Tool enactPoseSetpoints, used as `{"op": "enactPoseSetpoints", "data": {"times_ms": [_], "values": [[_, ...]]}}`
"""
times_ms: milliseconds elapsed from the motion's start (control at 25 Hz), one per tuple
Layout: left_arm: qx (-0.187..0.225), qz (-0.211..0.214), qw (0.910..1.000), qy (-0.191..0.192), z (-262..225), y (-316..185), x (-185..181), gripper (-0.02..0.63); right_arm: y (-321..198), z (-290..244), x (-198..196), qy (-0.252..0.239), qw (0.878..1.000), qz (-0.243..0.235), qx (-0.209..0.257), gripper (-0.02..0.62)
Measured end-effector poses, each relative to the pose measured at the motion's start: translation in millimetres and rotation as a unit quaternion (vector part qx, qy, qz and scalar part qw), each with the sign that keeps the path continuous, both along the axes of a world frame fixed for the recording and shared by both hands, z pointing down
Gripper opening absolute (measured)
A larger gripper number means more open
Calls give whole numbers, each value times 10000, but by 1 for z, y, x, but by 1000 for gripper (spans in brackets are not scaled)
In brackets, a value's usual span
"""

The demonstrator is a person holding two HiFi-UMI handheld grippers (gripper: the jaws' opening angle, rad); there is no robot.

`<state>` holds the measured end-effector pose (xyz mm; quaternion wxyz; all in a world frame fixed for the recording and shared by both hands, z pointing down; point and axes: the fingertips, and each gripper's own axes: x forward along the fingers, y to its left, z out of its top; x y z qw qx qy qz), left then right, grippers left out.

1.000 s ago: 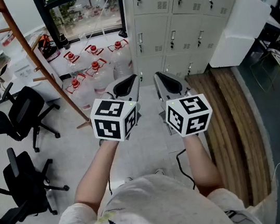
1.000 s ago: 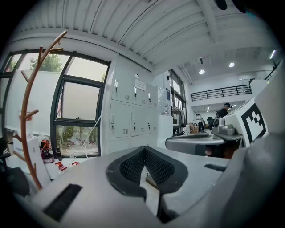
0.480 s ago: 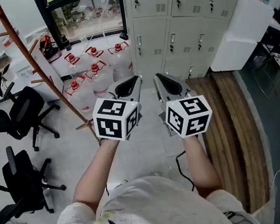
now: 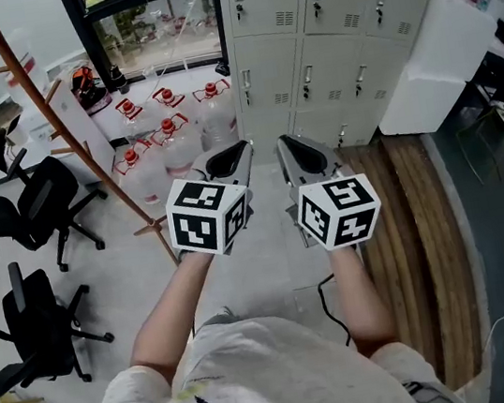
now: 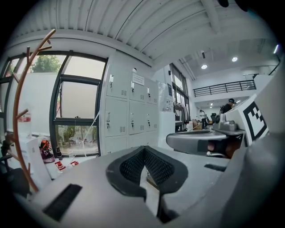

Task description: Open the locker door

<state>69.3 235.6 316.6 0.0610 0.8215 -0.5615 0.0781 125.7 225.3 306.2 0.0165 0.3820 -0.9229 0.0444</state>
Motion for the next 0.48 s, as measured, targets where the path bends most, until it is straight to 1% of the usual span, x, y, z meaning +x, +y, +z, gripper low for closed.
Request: {"op": "enactPoseSetpoints", "data": {"times_ms": [280, 480], "values": [[-28, -48, 10000, 13, 5, -22, -8, 6, -21, 6, -9, 29, 10000, -71, -37, 4], [-86, 6, 9999, 114, 13, -50, -22, 6, -47, 12, -22, 122, 9999, -25, -86, 5]]}}
